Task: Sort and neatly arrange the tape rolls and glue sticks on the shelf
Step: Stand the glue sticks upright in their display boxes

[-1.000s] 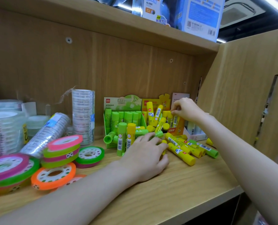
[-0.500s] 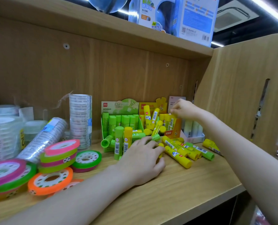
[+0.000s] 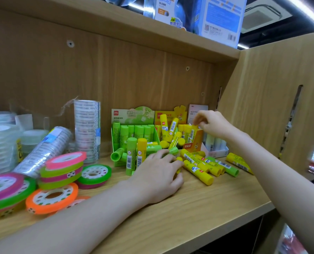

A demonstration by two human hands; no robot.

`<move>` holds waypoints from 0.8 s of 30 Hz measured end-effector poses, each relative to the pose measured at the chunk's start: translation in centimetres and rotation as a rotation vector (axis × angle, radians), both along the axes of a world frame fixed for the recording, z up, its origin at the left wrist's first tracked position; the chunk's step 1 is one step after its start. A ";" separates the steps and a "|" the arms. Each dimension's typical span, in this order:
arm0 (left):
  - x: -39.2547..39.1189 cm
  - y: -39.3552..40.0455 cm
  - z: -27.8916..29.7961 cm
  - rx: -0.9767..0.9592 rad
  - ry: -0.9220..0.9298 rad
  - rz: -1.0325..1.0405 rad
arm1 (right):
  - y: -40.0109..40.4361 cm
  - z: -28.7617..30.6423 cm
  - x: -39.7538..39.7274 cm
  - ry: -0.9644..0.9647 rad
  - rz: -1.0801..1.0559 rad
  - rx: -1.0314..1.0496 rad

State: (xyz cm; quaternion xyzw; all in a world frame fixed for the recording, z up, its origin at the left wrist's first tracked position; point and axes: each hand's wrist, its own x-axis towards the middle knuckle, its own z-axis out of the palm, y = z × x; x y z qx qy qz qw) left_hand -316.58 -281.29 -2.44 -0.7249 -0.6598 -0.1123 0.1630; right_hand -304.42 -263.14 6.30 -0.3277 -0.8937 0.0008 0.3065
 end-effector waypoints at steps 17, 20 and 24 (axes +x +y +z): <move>0.0 0.1 -0.1 0.020 -0.014 -0.019 | 0.0 3.7 -1.0 0.740 0.043 -0.447; 0.0 0.0 0.0 0.007 -0.021 -0.017 | -0.5 3.9 -0.6 0.494 0.027 -0.284; 0.0 0.0 0.0 0.003 -0.028 -0.018 | -0.4 3.5 -0.6 0.163 -0.117 -0.117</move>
